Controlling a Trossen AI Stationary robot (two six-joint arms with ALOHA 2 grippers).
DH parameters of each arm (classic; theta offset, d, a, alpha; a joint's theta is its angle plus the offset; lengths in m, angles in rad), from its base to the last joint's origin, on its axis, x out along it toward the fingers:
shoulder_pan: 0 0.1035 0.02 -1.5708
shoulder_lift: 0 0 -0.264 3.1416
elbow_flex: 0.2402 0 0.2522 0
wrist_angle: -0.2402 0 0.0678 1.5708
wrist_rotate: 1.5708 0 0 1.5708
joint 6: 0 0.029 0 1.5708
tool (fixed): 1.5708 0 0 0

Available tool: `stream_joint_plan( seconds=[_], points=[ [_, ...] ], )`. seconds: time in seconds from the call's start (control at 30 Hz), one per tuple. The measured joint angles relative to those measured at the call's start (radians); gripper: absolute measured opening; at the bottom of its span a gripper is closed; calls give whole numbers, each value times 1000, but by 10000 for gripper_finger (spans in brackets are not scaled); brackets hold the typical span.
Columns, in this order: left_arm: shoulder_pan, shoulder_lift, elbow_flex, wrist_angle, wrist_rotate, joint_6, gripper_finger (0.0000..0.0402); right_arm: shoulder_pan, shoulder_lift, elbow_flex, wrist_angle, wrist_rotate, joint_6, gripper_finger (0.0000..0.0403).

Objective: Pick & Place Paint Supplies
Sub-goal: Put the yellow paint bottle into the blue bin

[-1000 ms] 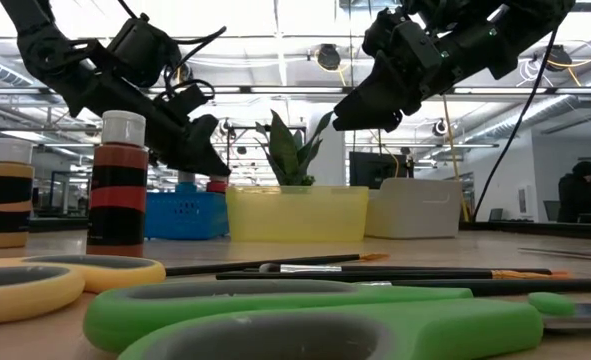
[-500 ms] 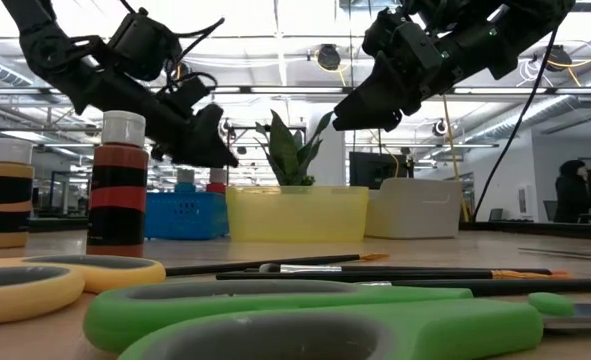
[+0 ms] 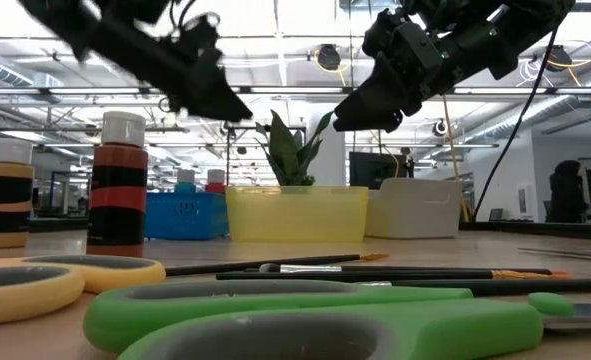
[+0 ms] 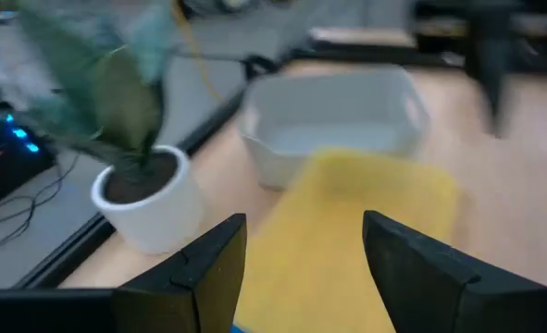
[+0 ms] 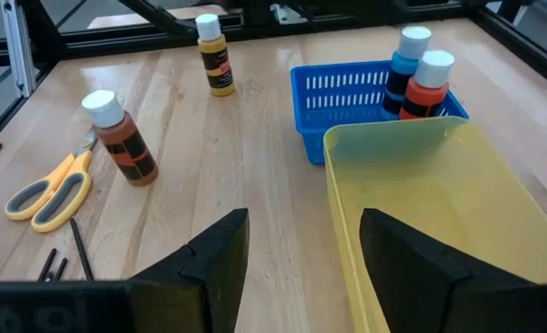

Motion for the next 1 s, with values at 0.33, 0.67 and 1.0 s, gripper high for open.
stream_joint_plan(
  seconds=[0.33, 0.67, 1.0],
  points=[
    [-245, -53, 491, -1192, 238, -421, 230, 0, 0, 0, 0, 0, 0, 196],
    [-444, -54, 469, -1626, 172, -1018, 230, 0, 0, 0, 7, -4, -23, 193],
    [-493, -54, 340, -1591, 267, -1264, 230, 0, 0, 0, 7, -5, -24, 192]
  ],
)
